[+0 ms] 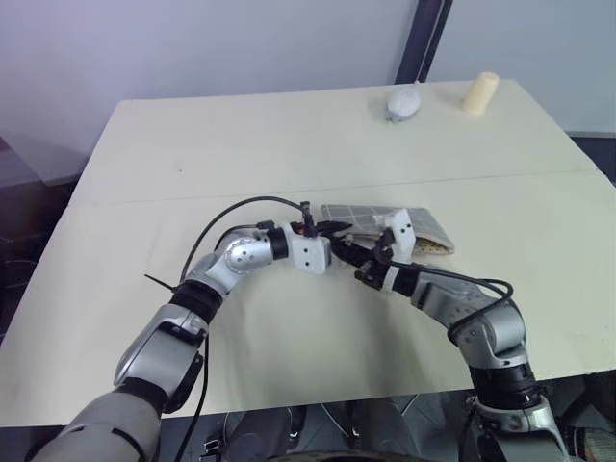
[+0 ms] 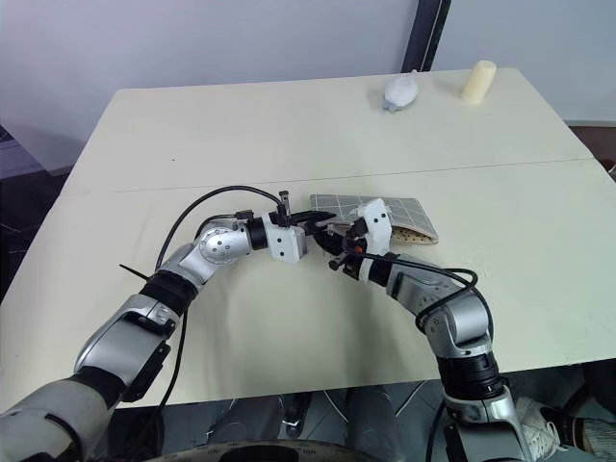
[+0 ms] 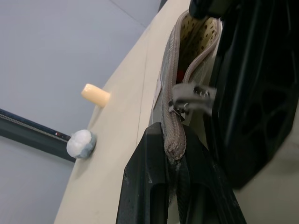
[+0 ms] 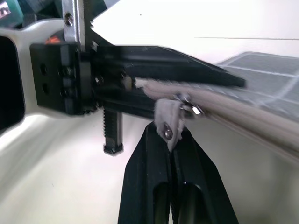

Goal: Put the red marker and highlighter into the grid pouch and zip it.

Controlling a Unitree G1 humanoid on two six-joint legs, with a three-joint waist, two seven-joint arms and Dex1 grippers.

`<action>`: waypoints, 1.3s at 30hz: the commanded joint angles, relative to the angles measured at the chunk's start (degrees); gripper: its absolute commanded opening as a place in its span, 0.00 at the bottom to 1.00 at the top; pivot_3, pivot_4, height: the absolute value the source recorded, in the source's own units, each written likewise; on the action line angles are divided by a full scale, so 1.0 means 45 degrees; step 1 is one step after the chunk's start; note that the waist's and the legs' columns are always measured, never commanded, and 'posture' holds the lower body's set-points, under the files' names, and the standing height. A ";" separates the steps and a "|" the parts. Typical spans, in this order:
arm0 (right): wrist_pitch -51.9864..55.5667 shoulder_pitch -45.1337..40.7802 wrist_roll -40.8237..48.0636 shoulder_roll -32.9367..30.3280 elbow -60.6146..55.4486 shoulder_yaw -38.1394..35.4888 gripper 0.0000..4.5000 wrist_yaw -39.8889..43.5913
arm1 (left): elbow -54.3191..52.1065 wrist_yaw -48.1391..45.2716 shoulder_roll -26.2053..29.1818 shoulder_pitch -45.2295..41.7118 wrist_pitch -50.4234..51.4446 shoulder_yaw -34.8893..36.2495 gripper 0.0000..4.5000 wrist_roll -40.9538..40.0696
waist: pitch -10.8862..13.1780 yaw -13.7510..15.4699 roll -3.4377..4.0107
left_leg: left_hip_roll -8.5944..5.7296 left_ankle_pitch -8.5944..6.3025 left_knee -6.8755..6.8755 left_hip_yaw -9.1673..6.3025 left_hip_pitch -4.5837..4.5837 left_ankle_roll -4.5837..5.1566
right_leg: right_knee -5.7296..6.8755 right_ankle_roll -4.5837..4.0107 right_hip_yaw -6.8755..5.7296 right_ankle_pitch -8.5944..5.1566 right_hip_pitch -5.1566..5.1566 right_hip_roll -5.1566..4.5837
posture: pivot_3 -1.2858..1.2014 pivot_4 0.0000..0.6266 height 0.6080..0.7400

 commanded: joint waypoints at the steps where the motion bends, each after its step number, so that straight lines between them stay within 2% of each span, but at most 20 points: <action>1: -0.0190 0.0440 -0.0009 -0.0588 -0.0792 -0.0548 0.01 0.0186 | -0.0257 0.0245 0.0195 -0.0208 -0.0099 0.0043 0.00 0.0067 | 0.0000 -0.0004 0.0000 | 0.0000 0.0000 0.0000 0.0002 0.0000 0.0000 | -0.0001 0.0000 0.0001 0.0000 0.0002 -0.0001 | 0.52 0.24 0.99; 11: -0.0375 0.2615 0.0207 -0.3727 -0.0923 -0.4015 0.01 0.1079 | 0.0850 -0.0122 0.1211 -0.0318 -0.0166 0.0553 0.00 -0.0876 | -0.0001 0.0010 0.0002 | 0.0000 -0.0003 0.0001 0.0001 -0.0003 0.0004 | -0.0003 0.0001 -0.0001 0.0000 0.0032 -0.0003 | 0.52 0.24 0.99; 16: -0.1030 0.3216 -0.0281 -0.4381 -0.0580 -0.4522 0.01 0.1469 | 0.2290 -0.1708 0.0921 -0.0598 0.0760 0.1477 0.00 -0.3108 | -0.0002 -0.0014 0.0003 | 0.0007 -0.0001 0.0005 0.0002 -0.0002 0.0003 | -0.0001 0.0002 -0.0003 -0.0001 0.0036 -0.0002 | 0.52 0.24 0.99; 19: -0.0963 0.3131 0.0109 -0.4125 -0.0741 -0.4524 0.00 0.1519 | 0.2170 -0.3832 0.0534 -0.0486 0.1871 0.2030 0.26 -0.5029 | -0.0001 -0.0025 0.0002 | 0.0008 0.0000 0.0010 0.0001 -0.0001 0.0005 | 0.0000 0.0003 -0.0006 -0.0002 0.0042 -0.0002 | 0.52 0.24 0.99; 22: -0.0759 0.3240 -0.0148 -0.4083 -0.0781 -0.4300 0.19 0.1184 | 0.1786 -0.4320 0.0453 -0.0207 0.1624 0.2135 0.57 -0.5210 | -0.0001 -0.0010 0.0002 | 0.0008 0.0000 0.0007 0.0001 -0.0002 0.0006 | -0.0001 0.0003 -0.0005 -0.0002 0.0037 -0.0003 | 0.52 0.24 0.99; 25: -0.0851 0.3669 -0.0146 -0.4304 -0.1073 -0.4453 0.54 0.1440 | 0.1528 -0.4214 0.0501 0.0023 0.1845 0.2508 0.95 -0.5407 | -0.0001 0.0038 0.0001 | 0.0003 -0.0001 0.0009 -0.0002 -0.0002 0.0006 | -0.0008 0.0002 -0.0004 -0.0001 0.0047 -0.0008 | 0.52 0.24 0.99; 26: -0.0812 0.3877 -0.0038 -0.4455 -0.1301 -0.4599 0.66 0.1639 | 0.1444 -0.4316 0.0547 0.0096 0.2061 0.2654 1.00 -0.5566 | -0.0001 0.0040 0.0001 | 0.0001 -0.0001 0.0010 0.0000 -0.0002 0.0006 | -0.0012 0.0002 -0.0004 -0.0001 0.0050 -0.0009 | 0.52 0.24 0.99; 29: -0.1178 0.4885 -0.0312 -0.5372 -0.1949 -0.5070 0.99 0.2475 | 0.1270 -0.4660 0.0815 0.0279 0.2630 0.3200 1.00 -0.6144 | 0.0001 0.0019 0.0003 | -0.0001 -0.0010 0.0008 0.0004 -0.0003 0.0018 | -0.0016 0.0002 -0.0002 -0.0001 0.0048 -0.0011 | 0.52 0.24 0.99; 31: -0.1834 0.5518 -0.0702 -0.5836 -0.2138 -0.5436 0.99 0.2903 | 0.1269 -0.4570 0.0995 0.0327 0.2812 0.3567 1.00 -0.6318 | 0.0001 0.0019 0.0002 | 0.0000 -0.0012 0.0009 0.0003 -0.0003 0.0020 | -0.0015 0.0003 -0.0003 -0.0002 0.0049 -0.0008 | 0.52 0.24 0.99; 35: -0.2610 0.6245 -0.0416 -0.5785 -0.2940 -0.6432 0.99 0.3356 | 0.0574 -0.5166 0.1279 0.0781 0.4887 0.4674 1.00 -0.7782 | 0.0001 -0.0021 0.0000 | 0.0005 -0.0010 0.0009 0.0001 -0.0002 0.0017 | -0.0009 0.0004 -0.0003 -0.0002 0.0048 -0.0005 | 0.52 0.24 0.99; 39: -0.3023 0.6740 0.0054 -0.5084 -0.4496 -0.5923 0.99 0.3416 | 0.0131 -0.4883 0.1486 0.1550 0.6659 0.5175 1.00 -0.8026 | 0.0000 -0.0007 0.0003 | 0.0014 -0.0009 0.0004 -0.0003 0.0006 0.0015 | -0.0003 0.0005 -0.0003 -0.0003 0.0046 0.0003 | 0.52 0.24 0.99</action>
